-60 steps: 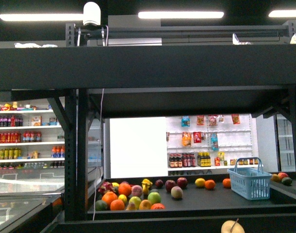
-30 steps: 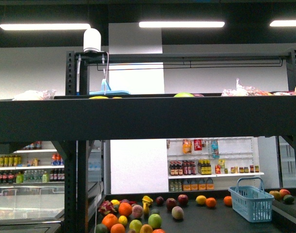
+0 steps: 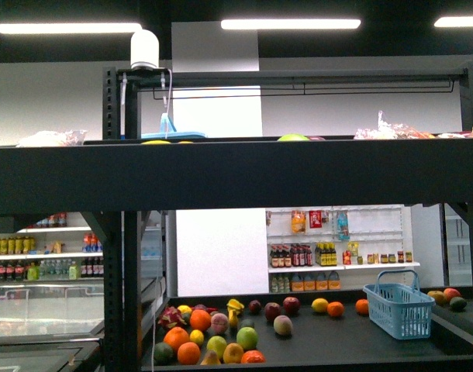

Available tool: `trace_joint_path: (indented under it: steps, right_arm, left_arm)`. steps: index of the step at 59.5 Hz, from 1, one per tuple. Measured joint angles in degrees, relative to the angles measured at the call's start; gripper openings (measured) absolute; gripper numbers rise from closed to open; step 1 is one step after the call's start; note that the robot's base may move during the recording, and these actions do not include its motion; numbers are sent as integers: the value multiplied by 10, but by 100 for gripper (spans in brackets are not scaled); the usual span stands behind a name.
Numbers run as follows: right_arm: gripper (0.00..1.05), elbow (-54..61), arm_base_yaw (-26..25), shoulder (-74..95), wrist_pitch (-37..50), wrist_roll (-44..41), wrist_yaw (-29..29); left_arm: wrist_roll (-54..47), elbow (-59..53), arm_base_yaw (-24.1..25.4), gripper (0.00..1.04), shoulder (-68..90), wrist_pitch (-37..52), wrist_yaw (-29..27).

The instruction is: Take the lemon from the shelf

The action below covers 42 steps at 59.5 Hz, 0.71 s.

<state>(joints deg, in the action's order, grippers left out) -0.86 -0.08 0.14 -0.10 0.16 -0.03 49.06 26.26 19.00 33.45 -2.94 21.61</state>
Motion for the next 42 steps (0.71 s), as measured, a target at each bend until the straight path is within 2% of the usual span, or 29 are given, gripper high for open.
trace_joint_path:
  steps: [3,8,15,25,42]
  right_arm:
    - [102,0,0,0,0,0,0]
    - [102,0,0,0,0,0,0]
    - [102,0,0,0,0,0,0]
    - [102,0,0,0,0,0,0]
    - [102,0,0,0,0,0,0]
  left_arm:
    - [49,44,44,97,54,4,33]
    - [94,103,95,97,133,16,56]
    - [132,163,134,97,225,16,69]
    - [162,222,154,97,344,18,67]
    - [201,303,152,97,493,92,69]
